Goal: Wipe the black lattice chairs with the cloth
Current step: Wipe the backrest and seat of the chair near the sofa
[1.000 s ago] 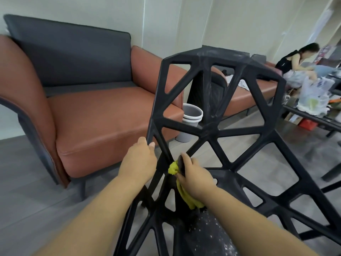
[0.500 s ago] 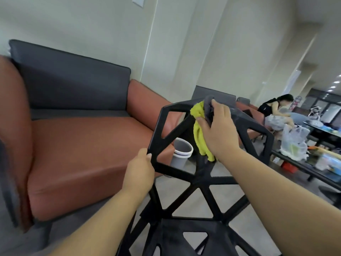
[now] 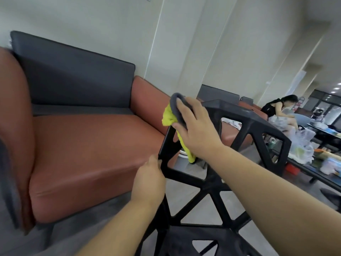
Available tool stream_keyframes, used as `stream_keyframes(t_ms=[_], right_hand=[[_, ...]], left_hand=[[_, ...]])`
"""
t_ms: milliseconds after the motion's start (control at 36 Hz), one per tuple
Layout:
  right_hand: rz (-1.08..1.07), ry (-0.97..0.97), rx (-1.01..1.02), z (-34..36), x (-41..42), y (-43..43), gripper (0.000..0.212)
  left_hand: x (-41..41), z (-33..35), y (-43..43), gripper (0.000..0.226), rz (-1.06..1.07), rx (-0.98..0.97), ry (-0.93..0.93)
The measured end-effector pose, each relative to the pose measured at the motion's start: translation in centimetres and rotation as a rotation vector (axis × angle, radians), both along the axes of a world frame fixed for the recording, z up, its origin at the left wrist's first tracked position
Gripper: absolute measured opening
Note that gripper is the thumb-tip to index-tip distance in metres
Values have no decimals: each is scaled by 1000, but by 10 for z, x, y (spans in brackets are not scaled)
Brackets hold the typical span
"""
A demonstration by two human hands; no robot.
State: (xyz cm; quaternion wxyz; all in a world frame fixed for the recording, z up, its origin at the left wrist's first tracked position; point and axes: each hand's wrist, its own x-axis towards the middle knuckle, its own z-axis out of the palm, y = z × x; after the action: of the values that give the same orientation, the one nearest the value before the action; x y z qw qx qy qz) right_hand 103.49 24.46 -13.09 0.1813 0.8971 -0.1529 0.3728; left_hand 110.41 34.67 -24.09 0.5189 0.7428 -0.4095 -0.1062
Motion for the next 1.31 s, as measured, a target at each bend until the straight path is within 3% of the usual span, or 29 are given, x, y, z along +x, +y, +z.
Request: stream_keyframes(t_ms=[111,278,333,389,472,556,639,833,1139,1306], right_hand=[[-127,-83,57,16,-16,-28,49],[-684,-374,420,38,-50,-70,43],[-654,-392,457,41,-44,-68,44],[-495,-356,455,42,-29,-55,46],[-189,-192,326,34,-6,-26,49],[-62,-25,194,27,-1,-17,50],[-128,-47,252,36,-12,-31,48],[-515,-138,460,63,-51,-75,41],[-490,-88,500,68,-63,-83,43],[-484,-88,469,64,-64,-88,40]], left_hand=[[1,0,-1,22,23,-3,-53],[0,0,-1,24,24,-10,-76],[0,0,-1,23,28,-4,-70],[1,0,-1,22,33,0,-69],[0,0,-1,20,31,-5,-70],[-1,2,0,19,27,-9,-63],[-1,4,-1,19,23,-1,-54],[-2,8,1,24,10,26,-70],[11,103,-36,26,60,-159,-350],[-13,156,-88,31,-102,-5,-570]])
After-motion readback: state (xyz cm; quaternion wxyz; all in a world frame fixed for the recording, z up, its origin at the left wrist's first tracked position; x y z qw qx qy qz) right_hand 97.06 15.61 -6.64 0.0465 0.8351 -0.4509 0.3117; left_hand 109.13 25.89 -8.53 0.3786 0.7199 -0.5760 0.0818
